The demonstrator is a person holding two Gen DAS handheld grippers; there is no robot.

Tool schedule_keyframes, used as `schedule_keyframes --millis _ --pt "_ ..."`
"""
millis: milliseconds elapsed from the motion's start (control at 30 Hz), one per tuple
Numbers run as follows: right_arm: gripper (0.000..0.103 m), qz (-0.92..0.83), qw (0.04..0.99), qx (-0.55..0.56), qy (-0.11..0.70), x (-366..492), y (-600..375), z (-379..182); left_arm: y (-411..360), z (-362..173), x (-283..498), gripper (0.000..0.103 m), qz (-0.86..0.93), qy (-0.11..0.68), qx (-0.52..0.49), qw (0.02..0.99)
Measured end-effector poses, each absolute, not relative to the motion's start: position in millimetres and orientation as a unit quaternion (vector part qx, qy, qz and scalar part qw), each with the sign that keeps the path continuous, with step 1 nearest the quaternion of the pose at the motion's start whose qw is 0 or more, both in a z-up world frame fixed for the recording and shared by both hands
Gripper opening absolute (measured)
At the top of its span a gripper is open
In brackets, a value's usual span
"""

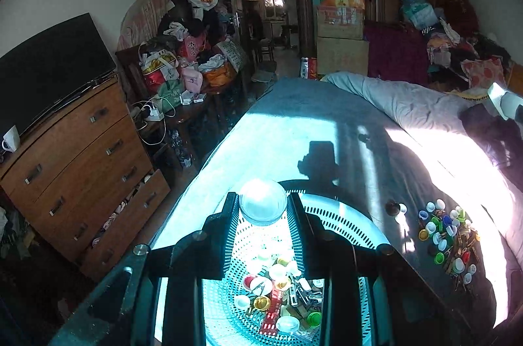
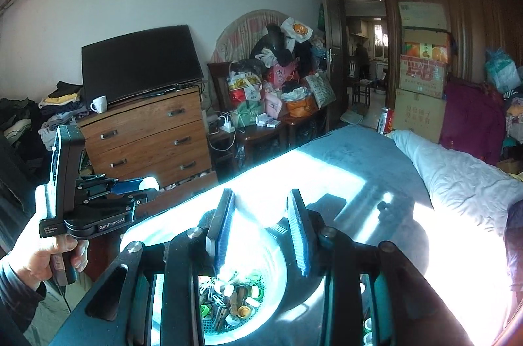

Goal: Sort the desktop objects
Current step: 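Carry both white caps over the teal basket and open both tools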

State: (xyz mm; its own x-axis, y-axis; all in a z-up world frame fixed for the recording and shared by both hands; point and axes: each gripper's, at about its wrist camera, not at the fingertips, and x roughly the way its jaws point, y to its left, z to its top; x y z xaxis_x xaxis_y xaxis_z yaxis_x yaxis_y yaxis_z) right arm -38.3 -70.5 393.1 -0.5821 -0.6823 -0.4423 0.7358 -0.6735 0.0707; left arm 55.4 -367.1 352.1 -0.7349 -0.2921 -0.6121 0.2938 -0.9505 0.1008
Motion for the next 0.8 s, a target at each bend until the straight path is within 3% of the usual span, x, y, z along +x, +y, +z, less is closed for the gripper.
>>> schedule_keyframes --millis 367,800 --pt "0.031 -0.828 0.436 0.344 0.070 -95.4 -125.5 382.6 -388.4 311.8 -3.0 0.031 -0.880 -0.062 0.455 0.119" --pt "0.031 -0.788 0.452 0.412 0.073 -112.2 -157.3 336.8 -394.6 278.1 -23.6 0.031 -0.861 -0.036 0.498 0.099"
